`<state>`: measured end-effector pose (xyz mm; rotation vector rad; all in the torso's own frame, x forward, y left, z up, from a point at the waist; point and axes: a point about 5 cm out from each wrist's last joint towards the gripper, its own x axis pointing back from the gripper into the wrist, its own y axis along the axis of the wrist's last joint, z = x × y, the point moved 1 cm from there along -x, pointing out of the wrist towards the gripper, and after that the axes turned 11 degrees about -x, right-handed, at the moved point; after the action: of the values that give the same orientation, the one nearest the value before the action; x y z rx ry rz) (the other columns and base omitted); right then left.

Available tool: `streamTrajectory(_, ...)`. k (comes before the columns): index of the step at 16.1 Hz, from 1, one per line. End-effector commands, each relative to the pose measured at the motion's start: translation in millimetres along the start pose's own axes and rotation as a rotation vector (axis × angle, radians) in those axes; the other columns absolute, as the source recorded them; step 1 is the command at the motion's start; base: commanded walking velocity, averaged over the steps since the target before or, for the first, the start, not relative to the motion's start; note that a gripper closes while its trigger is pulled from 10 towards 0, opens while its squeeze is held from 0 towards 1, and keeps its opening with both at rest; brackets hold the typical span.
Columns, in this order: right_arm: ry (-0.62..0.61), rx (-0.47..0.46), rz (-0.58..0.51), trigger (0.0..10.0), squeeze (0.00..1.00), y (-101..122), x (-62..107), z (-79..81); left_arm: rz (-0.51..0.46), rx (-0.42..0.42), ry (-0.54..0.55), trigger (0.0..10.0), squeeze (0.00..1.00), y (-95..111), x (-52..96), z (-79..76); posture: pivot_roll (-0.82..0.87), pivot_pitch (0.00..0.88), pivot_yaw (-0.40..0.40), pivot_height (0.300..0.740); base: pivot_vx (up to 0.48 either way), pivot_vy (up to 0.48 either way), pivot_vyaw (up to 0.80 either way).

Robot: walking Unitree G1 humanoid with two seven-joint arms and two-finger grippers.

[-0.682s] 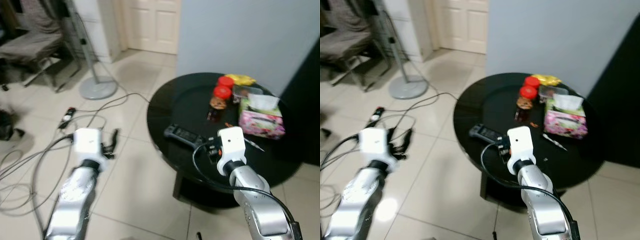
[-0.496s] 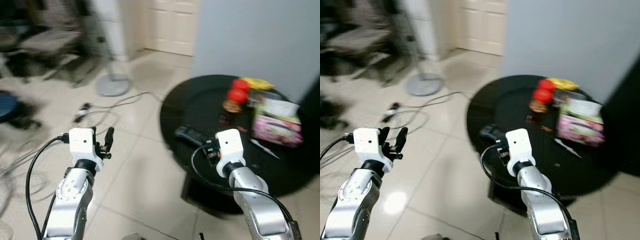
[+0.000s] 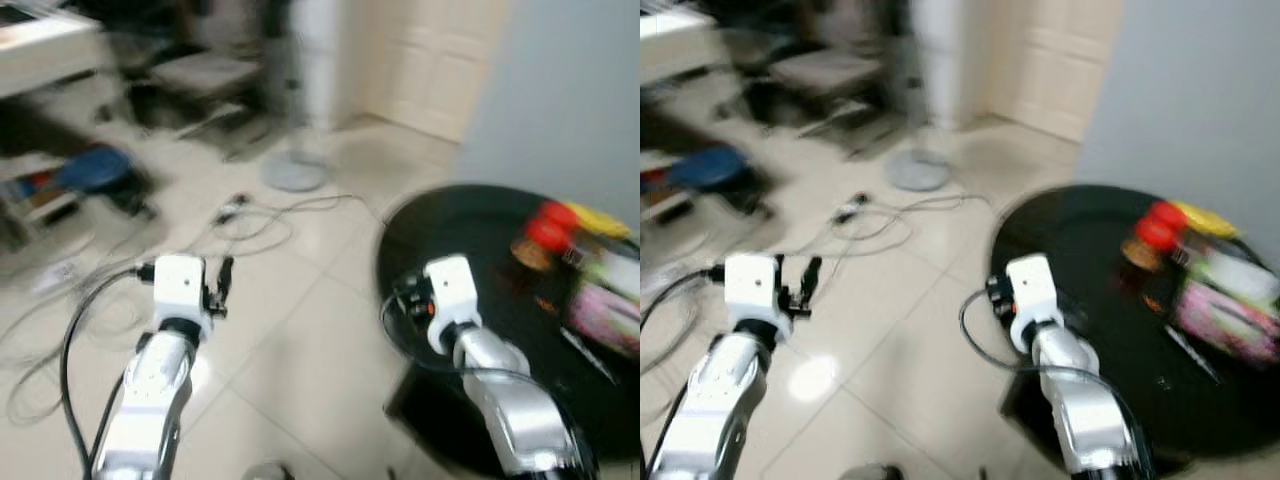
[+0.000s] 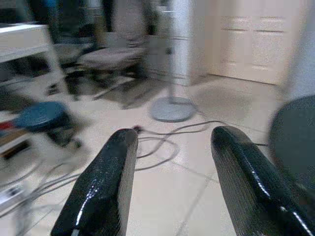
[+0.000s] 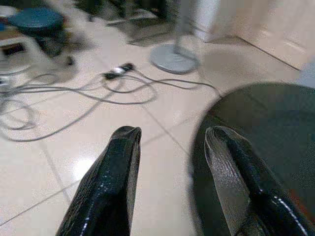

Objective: Move the pillow to the sofa from floor

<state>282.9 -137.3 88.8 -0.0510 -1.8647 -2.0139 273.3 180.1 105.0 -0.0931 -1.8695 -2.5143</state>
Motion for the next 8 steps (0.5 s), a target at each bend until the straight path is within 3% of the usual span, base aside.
streamTrajectory(1,-0.011,-0.022,0.018,10.0,0.0,-2.7,-0.5,-2.8,0.004,0.01,0.011,10.0,0.0,1.6,-1.0,0.5,0.1,0.0,-0.011,0.74,0.0,0.0,0.8)
streamTrajectory(3,-0.006,-0.031,0.018,10.0,0.0,-3.8,0.1,0.9,0.008,-0.018,-0.013,10.0,0.0,-0.5,2.9,-0.9,0.1,0.0,-0.008,0.74,0.0,0.0,0.8)
streamTrajectory(5,-0.004,-0.036,0.023,10.0,0.0,-6.0,0.4,2.1,0.008,0.009,0.006,10.0,0.0,-0.4,5.0,2.3,0.11,0.0,-0.009,0.74,0.0,0.0,0.8)
streamTrajectory(8,-0.036,-0.046,0.016,10.0,0.0,-6.7,1.5,-1.6,0.001,-0.11,-0.019,10.0,0.0,4.4,0.4,2.7,0.11,0.0,0.009,0.74,0.0,0.0,0.8)
